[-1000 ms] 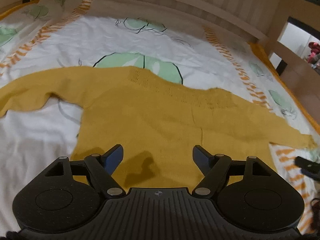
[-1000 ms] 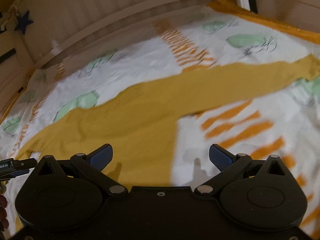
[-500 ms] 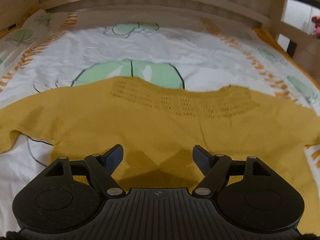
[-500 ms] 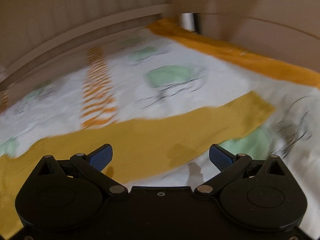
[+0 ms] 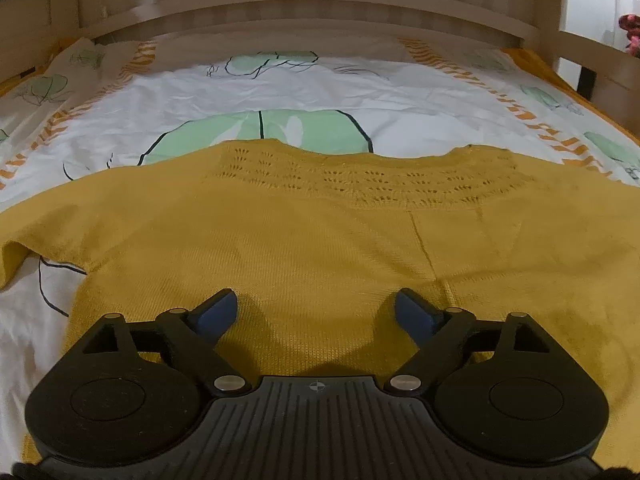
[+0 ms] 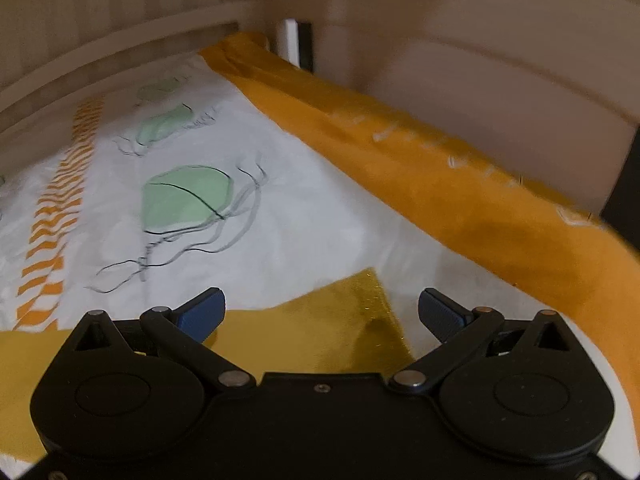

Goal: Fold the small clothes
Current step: 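Move the right gripper to the sweater sleeve cuff and grasp it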

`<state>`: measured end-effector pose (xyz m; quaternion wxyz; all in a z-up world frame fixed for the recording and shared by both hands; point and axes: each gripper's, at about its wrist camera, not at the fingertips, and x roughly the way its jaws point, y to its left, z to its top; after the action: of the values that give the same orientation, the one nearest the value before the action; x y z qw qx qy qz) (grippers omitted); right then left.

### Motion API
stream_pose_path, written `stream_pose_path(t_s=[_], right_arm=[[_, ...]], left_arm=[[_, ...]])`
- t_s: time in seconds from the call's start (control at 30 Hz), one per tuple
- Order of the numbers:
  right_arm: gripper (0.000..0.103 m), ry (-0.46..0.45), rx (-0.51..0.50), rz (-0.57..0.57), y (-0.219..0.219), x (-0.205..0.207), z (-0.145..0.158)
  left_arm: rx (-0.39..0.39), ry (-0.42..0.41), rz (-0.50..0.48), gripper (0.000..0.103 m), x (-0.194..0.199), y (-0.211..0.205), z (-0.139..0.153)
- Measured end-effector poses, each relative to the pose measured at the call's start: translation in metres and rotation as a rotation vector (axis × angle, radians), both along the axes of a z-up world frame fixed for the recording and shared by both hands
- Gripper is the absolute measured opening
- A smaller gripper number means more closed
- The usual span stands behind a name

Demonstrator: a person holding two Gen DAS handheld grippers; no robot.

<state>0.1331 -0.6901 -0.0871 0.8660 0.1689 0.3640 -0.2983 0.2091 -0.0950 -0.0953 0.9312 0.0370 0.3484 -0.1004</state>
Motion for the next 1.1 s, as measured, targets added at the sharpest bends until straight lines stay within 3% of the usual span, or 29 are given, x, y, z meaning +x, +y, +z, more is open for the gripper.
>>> stream_pose_path(t_s=[0.1, 0.37, 0.57, 0.6, 0.63, 0.87, 1.0, 1.1], right_arm=[[0.102, 0.037, 0.074, -0.002, -0.019, 0.0, -0.011], [0.099, 0.087, 0.078, 0.069, -0.022, 0.009, -0.033], [0.048, 0.126, 0.055, 0.048, -0.026, 0.009, -0.038], [0.025, 0.123, 0.072, 0.053, -0.028, 0.006, -0.037], [0.013, 0.11, 0.108, 0.055, -0.03, 0.004, -0.036], [0.013, 0.017, 0.151, 0.069, -0.01, -0.012, -0.004], [0.013, -0.088, 0.192, 0.128, 0.022, -0.012, 0.038], [0.013, -0.155, 0.221, 0.194, 0.054, 0.001, 0.074]], left_arm=[[0.002, -0.004, 0.0, 0.087, -0.001, 0.0, -0.001], [0.01, -0.001, 0.0, 0.088, 0.001, -0.004, -0.002], [0.01, 0.0, 0.001, 0.089, 0.002, -0.004, -0.003], [0.011, 0.0, 0.001, 0.089, 0.002, -0.004, -0.003], [0.012, 0.001, 0.002, 0.09, 0.003, -0.004, -0.003], [-0.001, 0.023, 0.006, 0.093, 0.007, 0.0, -0.002], [-0.011, 0.075, -0.023, 0.091, 0.012, 0.005, 0.006], [-0.024, 0.113, -0.023, 0.084, 0.012, 0.018, 0.018]])
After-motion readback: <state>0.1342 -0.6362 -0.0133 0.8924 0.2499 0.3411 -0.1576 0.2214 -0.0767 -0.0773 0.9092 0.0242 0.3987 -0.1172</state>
